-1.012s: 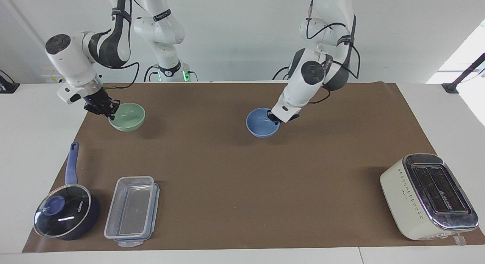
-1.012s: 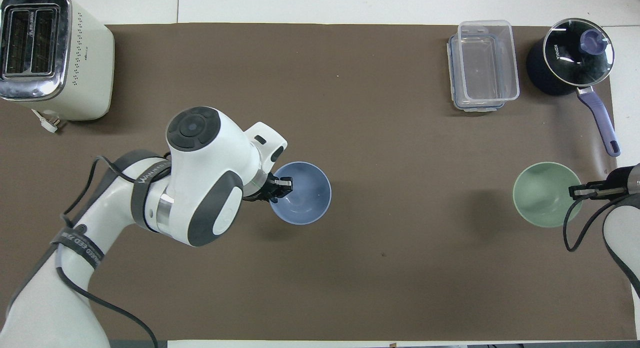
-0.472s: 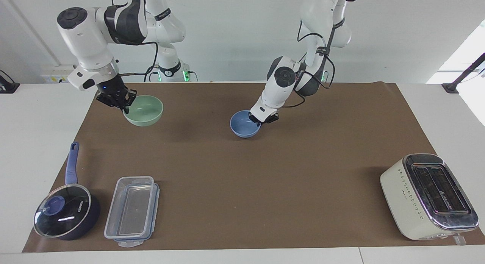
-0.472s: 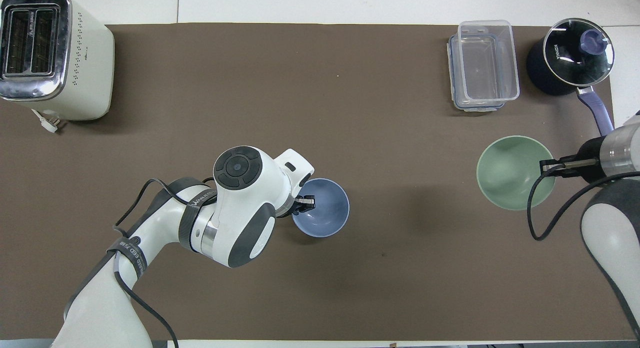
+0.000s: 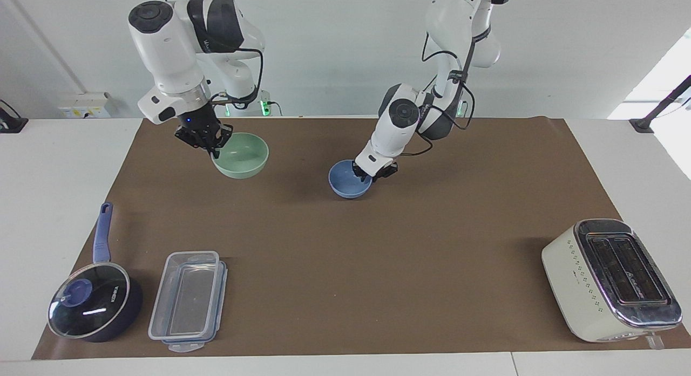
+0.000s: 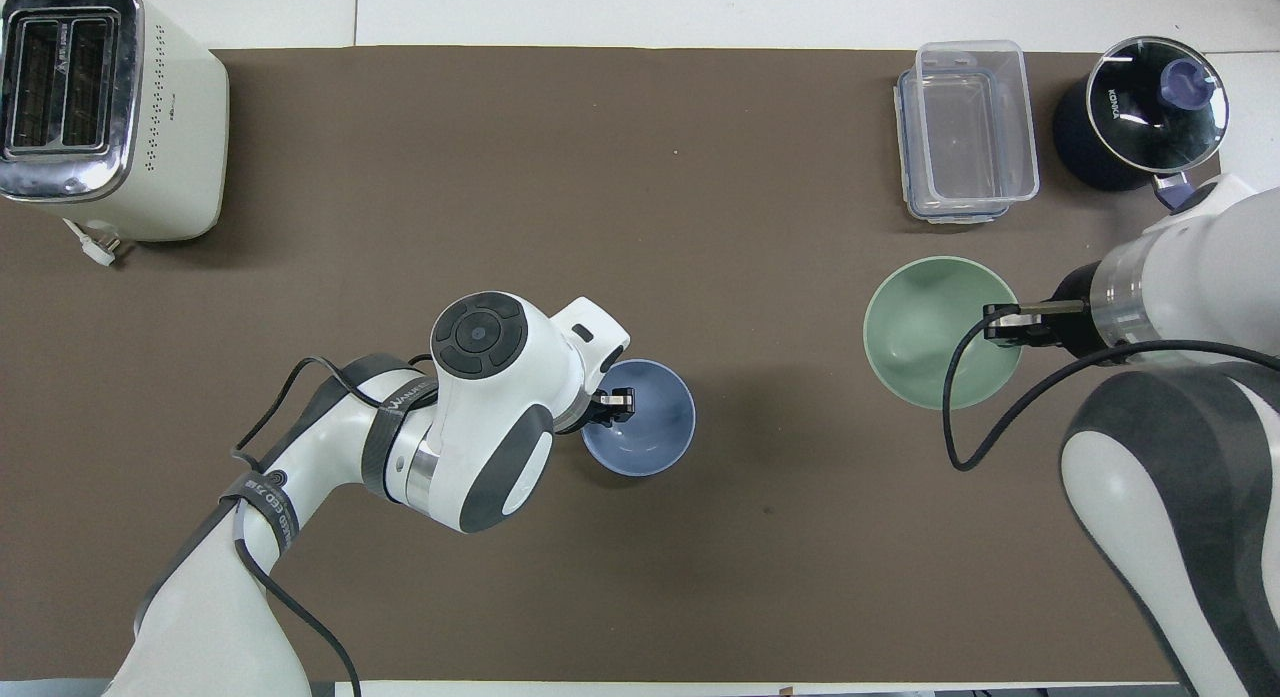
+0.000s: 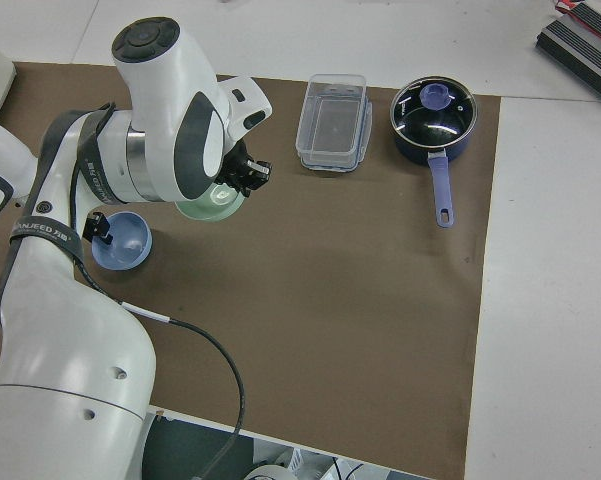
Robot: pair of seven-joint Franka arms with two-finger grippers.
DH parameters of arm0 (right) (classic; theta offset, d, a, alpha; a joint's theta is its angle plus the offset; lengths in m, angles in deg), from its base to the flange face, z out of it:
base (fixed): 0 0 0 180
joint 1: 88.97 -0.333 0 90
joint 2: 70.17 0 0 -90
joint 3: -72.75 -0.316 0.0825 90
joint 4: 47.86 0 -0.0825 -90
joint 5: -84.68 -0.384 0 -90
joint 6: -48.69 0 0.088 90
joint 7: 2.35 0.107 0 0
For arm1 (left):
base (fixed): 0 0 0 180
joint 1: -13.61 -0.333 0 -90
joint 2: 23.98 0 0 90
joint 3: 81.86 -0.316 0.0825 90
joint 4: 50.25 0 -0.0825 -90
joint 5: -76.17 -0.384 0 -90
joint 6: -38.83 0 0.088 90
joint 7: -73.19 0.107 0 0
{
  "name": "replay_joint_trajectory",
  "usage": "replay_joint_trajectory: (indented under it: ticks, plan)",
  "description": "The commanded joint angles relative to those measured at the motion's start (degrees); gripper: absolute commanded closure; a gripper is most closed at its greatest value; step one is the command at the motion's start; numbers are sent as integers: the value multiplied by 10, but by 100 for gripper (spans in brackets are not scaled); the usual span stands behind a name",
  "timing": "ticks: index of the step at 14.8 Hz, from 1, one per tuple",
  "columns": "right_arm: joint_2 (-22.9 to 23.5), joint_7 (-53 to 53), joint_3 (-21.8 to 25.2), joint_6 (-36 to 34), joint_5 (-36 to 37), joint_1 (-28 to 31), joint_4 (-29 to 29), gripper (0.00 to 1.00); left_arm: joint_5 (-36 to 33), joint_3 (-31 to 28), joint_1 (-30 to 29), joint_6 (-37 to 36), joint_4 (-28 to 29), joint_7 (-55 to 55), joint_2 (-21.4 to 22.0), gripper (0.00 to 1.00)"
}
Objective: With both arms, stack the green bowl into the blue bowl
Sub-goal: 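Lower the green bowl into the blue bowl while the left gripper withdraws, then settle the green bowl inside the blue bowl with the right gripper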
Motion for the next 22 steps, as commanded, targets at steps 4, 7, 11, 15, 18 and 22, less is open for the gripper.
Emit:
replay_joint_trajectory:
  ticks: [4,7,11,15,18,22]
  plan:
    - [13,83,1,17,-48,-70,1,100,12,-13,-113,-188,-122,14,51,0]
    - [45,98,1,52,-60,-120,1,100,-39,-13,-193,-266,-195,34,57,0]
    - [86,164,1,103,-61,-178,6,100,-99,-14,-290,-363,-226,166,95,0]
    - [118,197,0,185,-77,-210,31,100,-149,-16,-304,-467,-305,196,94,0]
    - [112,198,0,223,-82,-216,68,100,-172,-15,-304,-486,-299,232,120,0]
    - [103,198,0,232,-101,-220,94,100,-171,-15,-305,-420,-210,224,162,0]
